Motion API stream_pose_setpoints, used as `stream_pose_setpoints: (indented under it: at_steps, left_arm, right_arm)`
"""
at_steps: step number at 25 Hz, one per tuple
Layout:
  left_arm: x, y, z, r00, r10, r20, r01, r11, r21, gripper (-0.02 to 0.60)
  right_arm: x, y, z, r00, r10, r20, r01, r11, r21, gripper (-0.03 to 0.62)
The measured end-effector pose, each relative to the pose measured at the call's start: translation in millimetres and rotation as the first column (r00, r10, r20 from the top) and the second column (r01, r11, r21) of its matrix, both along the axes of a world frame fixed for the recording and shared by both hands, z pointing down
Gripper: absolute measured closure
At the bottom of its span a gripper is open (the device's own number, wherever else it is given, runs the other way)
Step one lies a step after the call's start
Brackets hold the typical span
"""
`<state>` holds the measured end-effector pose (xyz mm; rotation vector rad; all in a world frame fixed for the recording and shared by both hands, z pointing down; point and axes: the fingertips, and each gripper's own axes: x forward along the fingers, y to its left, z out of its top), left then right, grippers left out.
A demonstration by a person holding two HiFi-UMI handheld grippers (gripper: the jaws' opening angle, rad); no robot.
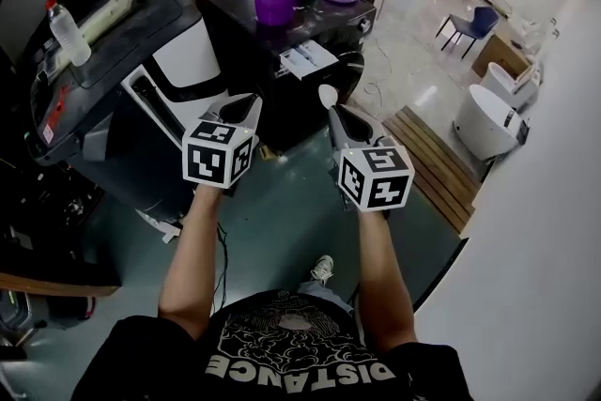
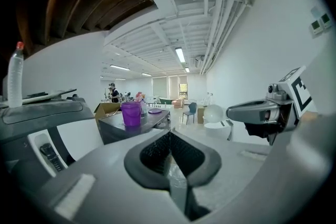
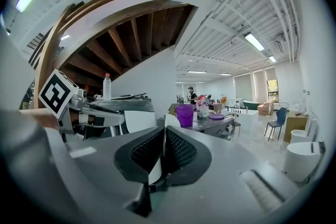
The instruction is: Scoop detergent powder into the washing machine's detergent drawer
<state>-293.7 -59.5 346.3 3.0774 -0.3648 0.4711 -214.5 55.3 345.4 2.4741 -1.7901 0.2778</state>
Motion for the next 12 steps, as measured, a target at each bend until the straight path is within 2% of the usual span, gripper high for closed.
stream_pose_setpoints:
  at_steps: [12]
  left_arm:
    - [98,-9,-9,0.995,-0.095,-0.015,0.095,0.995,0.026,0.581]
  right_arm:
    - [102,-10,-4,0.996,-0.090,-0.012,0.090,0.996,-0.018,0.560]
